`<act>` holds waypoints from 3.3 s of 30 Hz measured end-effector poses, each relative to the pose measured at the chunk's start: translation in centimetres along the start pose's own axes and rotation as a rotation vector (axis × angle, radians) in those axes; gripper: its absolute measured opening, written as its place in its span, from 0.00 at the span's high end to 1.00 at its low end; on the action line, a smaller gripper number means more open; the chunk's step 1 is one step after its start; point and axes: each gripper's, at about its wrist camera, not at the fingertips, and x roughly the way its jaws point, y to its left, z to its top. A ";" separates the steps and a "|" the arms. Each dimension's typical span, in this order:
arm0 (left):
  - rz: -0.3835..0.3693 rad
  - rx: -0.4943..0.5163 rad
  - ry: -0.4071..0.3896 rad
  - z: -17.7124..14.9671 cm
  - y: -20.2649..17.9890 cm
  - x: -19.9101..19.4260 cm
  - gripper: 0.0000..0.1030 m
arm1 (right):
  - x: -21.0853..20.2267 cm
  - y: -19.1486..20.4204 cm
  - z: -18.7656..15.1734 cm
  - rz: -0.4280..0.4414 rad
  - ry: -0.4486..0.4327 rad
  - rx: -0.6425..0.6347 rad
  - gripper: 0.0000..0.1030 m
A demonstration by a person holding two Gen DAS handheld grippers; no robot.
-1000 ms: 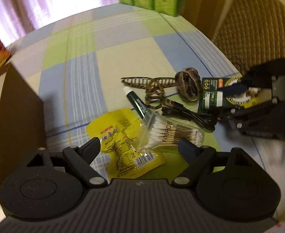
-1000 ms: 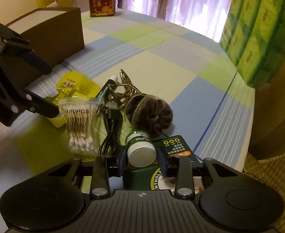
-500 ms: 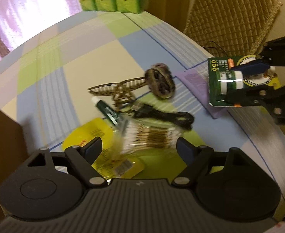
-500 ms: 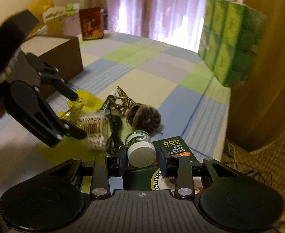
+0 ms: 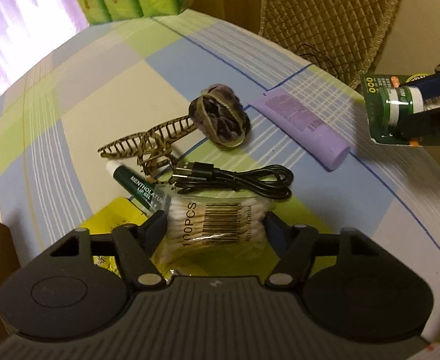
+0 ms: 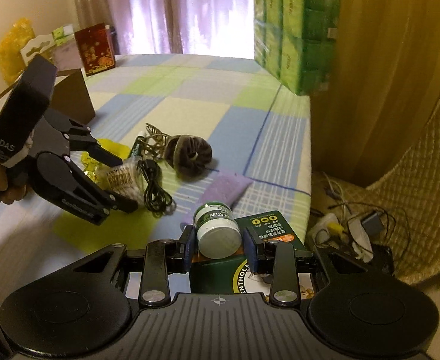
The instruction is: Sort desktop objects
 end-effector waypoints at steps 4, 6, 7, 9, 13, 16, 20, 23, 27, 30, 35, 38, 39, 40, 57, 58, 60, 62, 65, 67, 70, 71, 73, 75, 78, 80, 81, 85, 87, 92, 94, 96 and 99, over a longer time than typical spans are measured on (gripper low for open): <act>0.000 0.018 -0.019 -0.4 -0.3 -1.2 0.37 | -0.3 0.4 -0.4 0.002 0.002 0.010 0.69; 0.006 0.021 -0.027 -0.7 -0.5 -2.0 0.37 | -0.4 0.7 -0.4 0.007 0.000 0.009 0.69; 0.011 0.023 -0.032 -0.9 -0.6 -2.6 0.37 | -0.6 0.9 -0.4 0.009 -0.003 0.009 0.69; 0.011 0.015 -0.048 -1.2 -0.8 -3.9 0.37 | -0.6 1.3 -0.3 0.016 -0.006 0.007 0.69; 0.007 -0.022 -0.081 -2.1 -1.0 -6.8 0.37 | -1.2 2.3 0.0 0.030 -0.018 -0.004 0.69; 0.005 -0.058 -0.106 -2.9 -0.9 -8.9 0.37 | -1.5 3.2 0.5 0.052 -0.030 -0.007 0.69; 0.000 -0.105 -0.135 -3.8 -0.3 -11.5 0.37 | -2.0 4.7 1.2 0.090 -0.044 -0.019 0.69; -0.001 -0.121 -0.150 -4.6 0.2 -13.3 0.37 | -2.2 6.2 1.7 0.122 -0.052 -0.031 0.69; -0.005 -0.152 -0.171 -5.8 0.9 -15.5 0.37 | -2.7 8.1 2.2 0.161 -0.066 -0.046 0.69; -0.003 -0.183 -0.192 -6.9 1.7 -17.3 0.37 | -3.0 9.7 2.8 0.190 -0.077 -0.054 0.69; 0.026 -0.224 -0.220 -8.7 3.5 -20.0 0.37 | -3.4 12.5 3.7 0.232 -0.098 -0.068 0.69; 0.044 -0.246 -0.237 -9.9 4.8 -21.5 0.37 | -3.6 14.4 4.2 0.252 -0.110 -0.080 0.69; 0.051 -0.251 -0.242 -10.4 5.2 -22.0 0.37 | -3.6 15.1 4.4 0.258 -0.115 -0.085 0.69; 0.058 -0.257 -0.246 -10.9 5.7 -22.4 0.37 | -3.6 15.8 4.7 0.264 -0.119 -0.091 0.69; 0.159 -0.330 -0.279 -19.2 14.2 -27.9 0.37 | -2.1 28.6 8.8 0.369 -0.184 -0.200 0.69; 0.165 -0.334 -0.279 -19.7 14.7 -28.2 0.37 | -1.9 29.3 9.0 0.373 -0.185 -0.204 0.69; 0.176 -0.343 -0.278 -20.6 15.7 -28.5 0.37 | -1.3 30.5 9.4 0.380 -0.187 -0.209 0.69; 0.186 -0.352 -0.277 -21.5 16.9 -28.8 0.37 | -0.5 31.6 9.8 0.384 -0.186 -0.211 0.69; 0.198 -0.361 -0.275 -22.4 18.5 -28.9 0.37 | 0.6 33.1 10.6 0.387 -0.191 -0.213 0.69; 0.205 -0.363 -0.273 -22.9 19.6 -28.9 0.37 | 1.4 34.0 11.2 0.389 -0.197 -0.214 0.69; 0.215 -0.368 -0.272 -23.3 21.3 -28.7 0.37 | 2.4 35.3 12.1 0.386 -0.206 -0.224 0.69; 0.218 -0.370 -0.271 -23.3 21.9 -28.6 0.37 | 2.8 35.6 12.5 0.385 -0.208 -0.226 0.69; 0.220 -0.370 -0.271 -23.4 22.8 -28.3 0.37 | 3.6 36.1 13.2 0.380 -0.210 -0.230 0.69; 0.225 -0.371 -0.267 -23.3 23.8 -28.0 0.37 | 4.4 36.4 13.8 0.376 -0.209 -0.231 0.69; 0.230 -0.373 -0.259 -23.1 25.2 -27.3 0.37 | 5.5 36.8 14.7 0.363 -0.202 -0.233 0.69; 0.227 -0.377 -0.251 -22.9 26.0 -26.8 0.37 | 6.4 36.8 15.3 0.357 -0.194 -0.230 0.69; 0.224 -0.378 -0.247 -22.8 26.4 -26.5 0.37 | 6.7 36.8 15.5 0.352 -0.189 -0.227 0.69; 0.215 -0.377 -0.226 -22.1 27.8 -25.1 0.37 | 8.4 36.8 16.6 0.334 -0.174 -0.218 0.69; 0.209 -0.383 -0.209 -21.6 28.6 -24.2 0.37 | 9.3 36.7 17.1 0.327 -0.168 -0.208 0.69; 0.183 -0.413 -0.177 -20.6 31.0 -21.9 0.37 | 12.1 36.8 18.8 0.314 -0.138 -0.176 0.69; 0.175 -0.425 -0.158 -20.2 31.9 -20.9 0.37 | 13.5 36.7 19.5 0.309 -0.114 -0.158 0.69; 0.171 -0.427 -0.143 -19.9 32.8 -19.9 0.37 | 14.9 36.8 20.0 0.294 -0.088 -0.146 0.69; 0.170 -0.441 -0.111 -19.5 34.2 -18.3 0.37 | 17.2 37.0 20.7 0.256 -0.042 -0.136 0.69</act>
